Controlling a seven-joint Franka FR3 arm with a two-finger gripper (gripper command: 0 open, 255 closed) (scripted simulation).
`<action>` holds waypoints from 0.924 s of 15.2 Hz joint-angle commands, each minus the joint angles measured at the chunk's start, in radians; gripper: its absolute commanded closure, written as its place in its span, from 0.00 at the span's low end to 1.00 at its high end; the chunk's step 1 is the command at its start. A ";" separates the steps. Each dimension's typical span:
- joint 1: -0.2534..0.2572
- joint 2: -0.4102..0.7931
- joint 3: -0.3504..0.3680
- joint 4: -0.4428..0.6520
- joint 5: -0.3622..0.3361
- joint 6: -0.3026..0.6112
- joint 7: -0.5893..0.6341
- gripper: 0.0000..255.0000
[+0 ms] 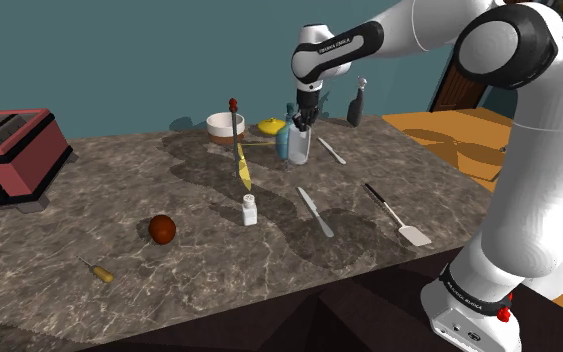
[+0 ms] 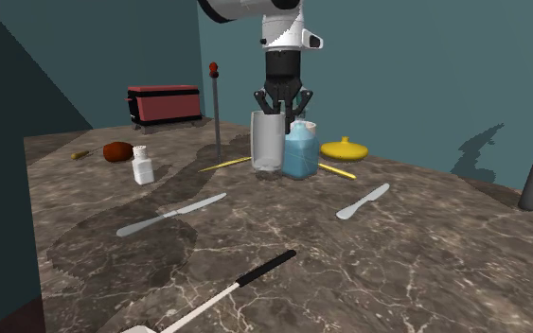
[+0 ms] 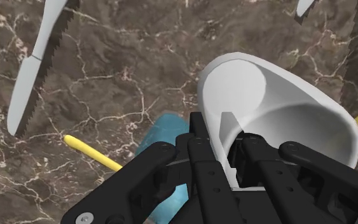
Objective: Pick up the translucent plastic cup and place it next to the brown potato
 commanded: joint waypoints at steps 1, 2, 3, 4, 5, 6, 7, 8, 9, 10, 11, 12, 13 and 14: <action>0.000 -0.008 0.000 0.017 -0.001 -0.025 0.000 1.00; 0.000 -0.012 0.000 0.026 -0.001 -0.037 0.000 1.00; 0.000 -0.016 0.000 0.034 -0.001 -0.050 0.000 1.00; 0.000 -0.019 -0.001 0.043 -0.001 -0.062 0.000 1.00; 0.000 -0.022 -0.001 0.053 -0.002 -0.074 0.000 1.00; 0.000 -0.025 -0.001 0.062 -0.002 -0.087 -0.001 1.00; 0.000 -0.027 -0.001 0.072 -0.002 -0.099 -0.001 1.00; 0.000 -0.030 -0.001 0.083 -0.002 -0.112 -0.001 1.00; 0.000 -0.032 -0.001 0.093 -0.002 -0.125 -0.001 1.00; 0.000 -0.034 -0.001 0.104 -0.002 -0.137 -0.001 1.00; 0.000 -0.036 -0.001 0.115 -0.002 -0.150 -0.001 1.00; 0.000 -0.037 -0.001 0.126 -0.002 -0.163 -0.002 1.00; 0.000 -0.038 -0.001 0.138 -0.003 -0.176 -0.002 1.00; 0.000 -0.040 -0.001 0.150 -0.003 -0.189 -0.002 1.00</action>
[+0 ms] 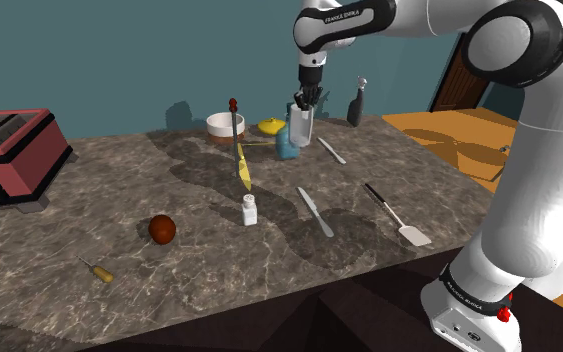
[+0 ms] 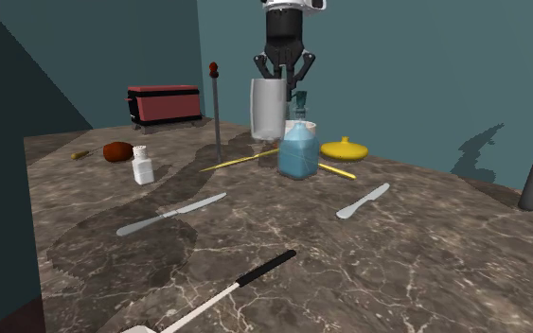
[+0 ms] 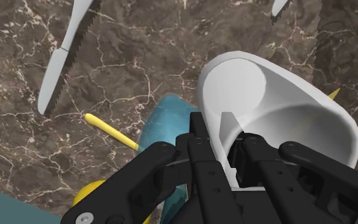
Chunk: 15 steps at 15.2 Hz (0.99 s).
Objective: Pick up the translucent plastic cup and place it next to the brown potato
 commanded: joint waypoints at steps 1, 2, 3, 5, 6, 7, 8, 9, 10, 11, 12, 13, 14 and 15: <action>0.001 -0.005 0.000 0.021 0.000 -0.026 0.000 1.00; 0.000 -0.005 0.000 0.034 0.000 -0.039 0.000 1.00; 0.000 -0.006 0.000 0.047 0.000 -0.053 0.000 1.00; 0.000 -0.006 0.000 0.074 0.000 -0.079 -0.001 1.00; 0.000 -0.006 0.000 0.088 0.000 -0.093 -0.001 1.00; 0.000 -0.005 0.000 0.102 0.000 -0.107 -0.001 1.00; 0.000 -0.004 0.000 0.116 0.000 -0.120 -0.002 1.00; 0.000 -0.003 0.000 0.132 0.000 -0.134 -0.002 1.00; -0.001 -0.002 0.000 0.147 0.000 -0.148 -0.002 1.00; -0.001 0.000 0.000 0.163 0.000 -0.163 -0.003 1.00; -0.001 0.002 -0.001 0.179 0.001 -0.177 -0.003 1.00; -0.001 0.004 -0.001 0.196 0.001 -0.191 -0.003 1.00; -0.002 0.007 -0.001 0.213 0.001 -0.206 -0.004 1.00; -0.002 0.010 -0.001 0.231 0.001 -0.221 -0.004 1.00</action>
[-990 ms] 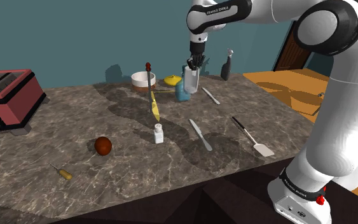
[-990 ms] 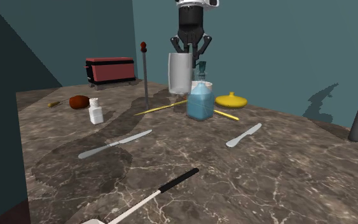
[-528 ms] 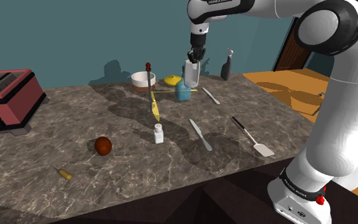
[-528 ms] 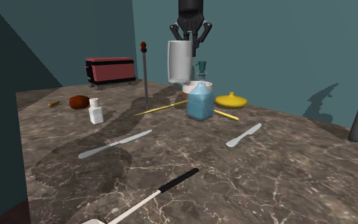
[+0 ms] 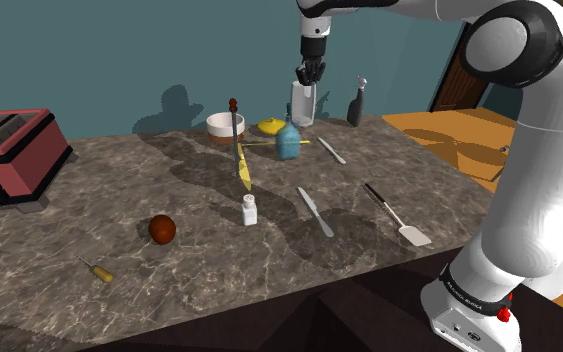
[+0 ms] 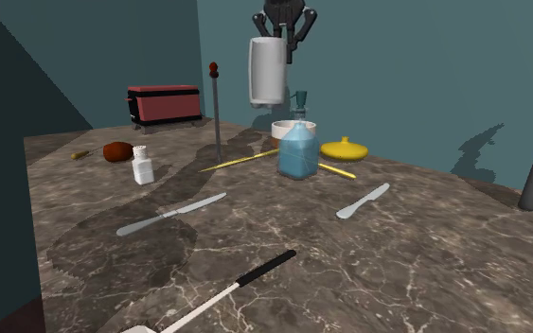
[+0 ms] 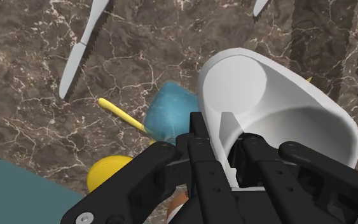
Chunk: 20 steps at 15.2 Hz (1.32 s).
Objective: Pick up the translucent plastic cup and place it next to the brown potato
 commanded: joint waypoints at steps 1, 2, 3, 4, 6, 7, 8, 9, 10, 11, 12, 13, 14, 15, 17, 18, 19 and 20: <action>-0.002 0.004 -0.001 0.036 0.000 -0.031 -0.003 1.00; -0.002 0.008 -0.001 0.055 0.001 -0.047 -0.003 1.00; -0.002 0.008 -0.001 0.057 0.001 -0.048 -0.003 1.00; 0.012 0.006 0.007 0.047 -0.001 -0.041 0.019 1.00; 0.040 0.004 0.022 0.030 -0.004 -0.028 0.062 1.00; 0.055 0.004 0.029 0.024 -0.006 -0.022 0.083 1.00; 0.068 0.006 0.037 0.020 -0.008 -0.016 0.105 1.00; 0.082 0.009 0.045 0.017 -0.009 -0.011 0.126 1.00; 0.096 0.013 0.052 0.016 -0.010 -0.006 0.147 1.00; 0.109 0.018 0.060 0.016 -0.012 -0.002 0.168 1.00; 0.123 0.024 0.067 0.018 -0.013 0.002 0.189 1.00; 0.137 0.031 0.074 0.021 -0.015 0.005 0.210 1.00; 0.151 0.039 0.081 0.026 -0.016 0.008 0.231 1.00; 0.165 0.048 0.088 0.032 -0.018 0.010 0.251 1.00; 0.192 0.069 0.102 0.049 -0.022 0.013 0.292 1.00; 0.206 0.081 0.108 0.061 -0.024 0.014 0.312 1.00; 0.220 0.095 0.115 0.073 -0.026 0.014 0.332 1.00; 0.234 0.109 0.121 0.088 -0.028 0.013 0.352 1.00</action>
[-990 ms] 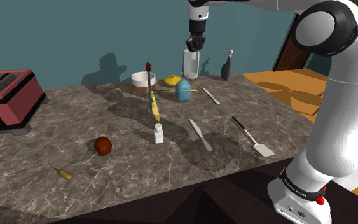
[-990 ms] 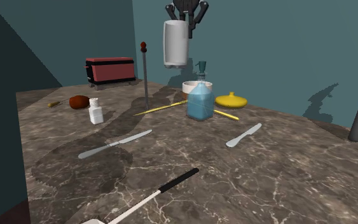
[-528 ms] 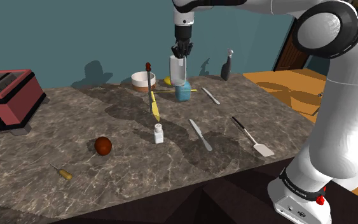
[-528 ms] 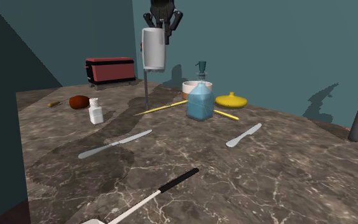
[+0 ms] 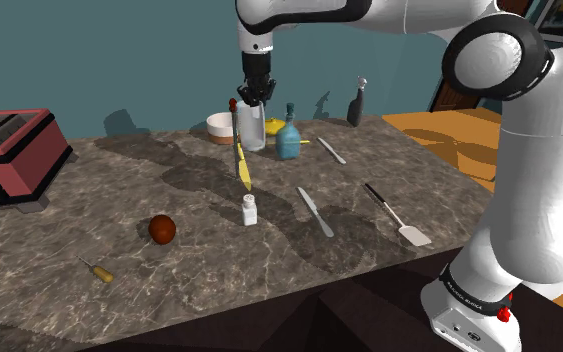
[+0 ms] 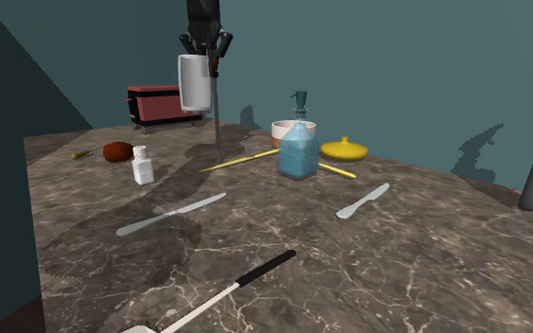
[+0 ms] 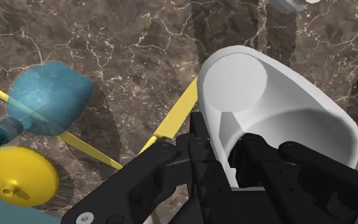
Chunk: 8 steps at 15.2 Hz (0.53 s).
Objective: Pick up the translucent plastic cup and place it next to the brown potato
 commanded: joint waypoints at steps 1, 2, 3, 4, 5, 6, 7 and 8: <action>0.030 0.022 0.013 0.022 -0.004 -0.001 0.043 1.00; 0.044 0.039 0.018 0.041 -0.007 -0.003 0.062 1.00; 0.058 0.057 0.024 0.061 -0.009 -0.006 0.081 1.00; 0.073 0.076 0.029 0.084 -0.012 -0.009 0.100 1.00; 0.087 0.097 0.034 0.109 -0.015 -0.014 0.119 1.00; 0.102 0.119 0.038 0.137 -0.017 -0.020 0.137 1.00; 0.118 0.143 0.042 0.168 -0.020 -0.027 0.155 1.00; 0.133 0.169 0.046 0.202 -0.023 -0.036 0.172 1.00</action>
